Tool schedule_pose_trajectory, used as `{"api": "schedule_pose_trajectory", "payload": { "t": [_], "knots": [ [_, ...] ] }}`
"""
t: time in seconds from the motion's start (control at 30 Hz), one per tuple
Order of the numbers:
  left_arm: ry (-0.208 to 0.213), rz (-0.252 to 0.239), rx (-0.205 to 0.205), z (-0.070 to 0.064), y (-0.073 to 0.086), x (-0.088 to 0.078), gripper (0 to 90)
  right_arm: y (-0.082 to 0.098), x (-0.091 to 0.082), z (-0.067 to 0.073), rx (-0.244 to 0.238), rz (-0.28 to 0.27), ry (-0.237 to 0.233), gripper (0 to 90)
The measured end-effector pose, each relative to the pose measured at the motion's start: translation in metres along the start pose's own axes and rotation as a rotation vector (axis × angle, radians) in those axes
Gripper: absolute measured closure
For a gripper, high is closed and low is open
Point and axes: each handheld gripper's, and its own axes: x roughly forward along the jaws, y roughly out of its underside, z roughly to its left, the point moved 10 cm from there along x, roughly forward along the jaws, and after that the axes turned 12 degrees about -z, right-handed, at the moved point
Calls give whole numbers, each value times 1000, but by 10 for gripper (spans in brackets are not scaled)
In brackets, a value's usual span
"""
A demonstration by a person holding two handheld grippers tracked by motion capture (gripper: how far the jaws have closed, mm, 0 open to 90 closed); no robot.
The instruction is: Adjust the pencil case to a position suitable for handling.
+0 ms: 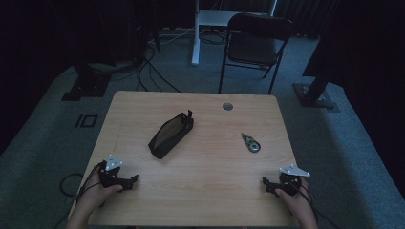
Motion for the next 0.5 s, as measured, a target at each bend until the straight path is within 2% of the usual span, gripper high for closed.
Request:
{"api": "schedule_pose_trajectory", "payload": {
  "t": [0.1,0.23,0.3,0.5],
  "knots": [
    [23,-2,11,-2,0,0,5,0,0,0,0,0,0,128],
    [32,-4,18,-3,0,0,5,0,0,0,0,1,0,128],
    [32,-7,34,-3,0,0,5,0,0,0,0,1,-1,127],
    [30,-14,47,-4,-3,2,5,0,0,0,-1,2,-2,126]
  ]
}}
